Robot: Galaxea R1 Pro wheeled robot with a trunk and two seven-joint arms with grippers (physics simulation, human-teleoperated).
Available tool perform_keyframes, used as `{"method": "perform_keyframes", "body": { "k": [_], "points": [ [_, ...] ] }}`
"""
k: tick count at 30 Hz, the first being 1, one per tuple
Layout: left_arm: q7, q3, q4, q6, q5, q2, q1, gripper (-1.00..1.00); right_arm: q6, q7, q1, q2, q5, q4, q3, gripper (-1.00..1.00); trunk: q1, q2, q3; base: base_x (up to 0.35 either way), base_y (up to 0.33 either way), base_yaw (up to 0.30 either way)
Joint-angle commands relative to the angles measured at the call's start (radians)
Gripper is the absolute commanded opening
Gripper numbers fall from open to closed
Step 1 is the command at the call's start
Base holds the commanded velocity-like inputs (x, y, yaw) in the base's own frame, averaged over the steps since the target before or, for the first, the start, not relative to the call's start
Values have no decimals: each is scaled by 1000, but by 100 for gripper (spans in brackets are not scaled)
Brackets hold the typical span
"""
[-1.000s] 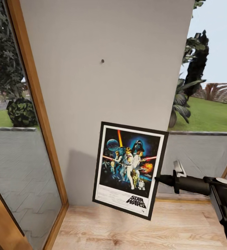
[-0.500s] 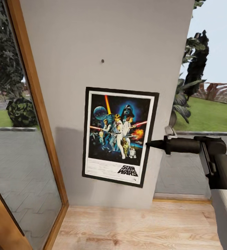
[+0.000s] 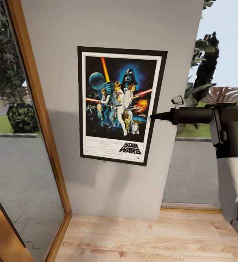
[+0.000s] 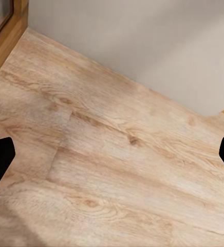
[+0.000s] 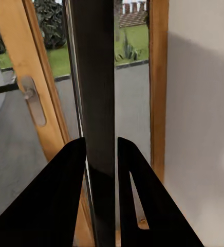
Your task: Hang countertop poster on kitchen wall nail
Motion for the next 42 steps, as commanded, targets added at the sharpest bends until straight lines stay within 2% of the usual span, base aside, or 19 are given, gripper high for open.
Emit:
{"method": "perform_keyframes", "body": {
  "k": [1, 4, 5, 8, 10, 11, 14, 18, 31, 42],
  "points": [
    [-3, -8, 1, -4, 9, 0, -1, 100, 13, 6, -24, 2, 1, 31, 2, -100, 0, -1, 0, 0, 0, 0],
    [-3, -8, 1, -4, 10, 1, -1, 100, 13, 2, -64, 6, 2, 83, 27, -100, 0, -1, 0, 0, 0, 0],
    [-3, -8, 1, -4, 9, 1, -1, 100, 13, -15, -85, 10, 2, 109, 43, -100, 0, -1, 0, 0, 0, 0],
    [-3, -8, 1, -4, 9, 1, -1, 100, 13, -69, -115, 25, 2, 150, 56, -100, 0, -1, 0, 0, 0, 0],
    [-4, -8, 1, -4, 9, 2, -1, 100, 14, -125, -144, 56, 2, 190, 65, -100, 0, -1, 0, 0, 0, 0],
    [-4, -8, 1, -4, 10, 2, -1, 100, 16, -173, -190, 88, 2, 232, 71, -100, 0, -1, 0, 0, 0, 0],
    [-4, -8, 1, -4, 10, 2, -1, 100, 16, -189, -219, 95, 2, 253, 72, -100, 0, -1, 0, 0, 0, 0],
    [-5, -8, 1, -4, 10, 7, -1, 100, 18, -199, -285, 99, 1, 271, 74, -100, 0, -1, 0, 0, 0, 0],
    [-6, -8, 1, -4, 10, 13, 0, 100, 17, -188, -291, 97, -9, 271, 77, -100, 0, -1, 0, 0, 0, 0],
    [-6, -8, 1, -2, 10, 17, -1, 100, 16, -134, -290, 95, -8, 281, 80, -100, 0, -1, 0, 0, 0, 0]
  ]
}}
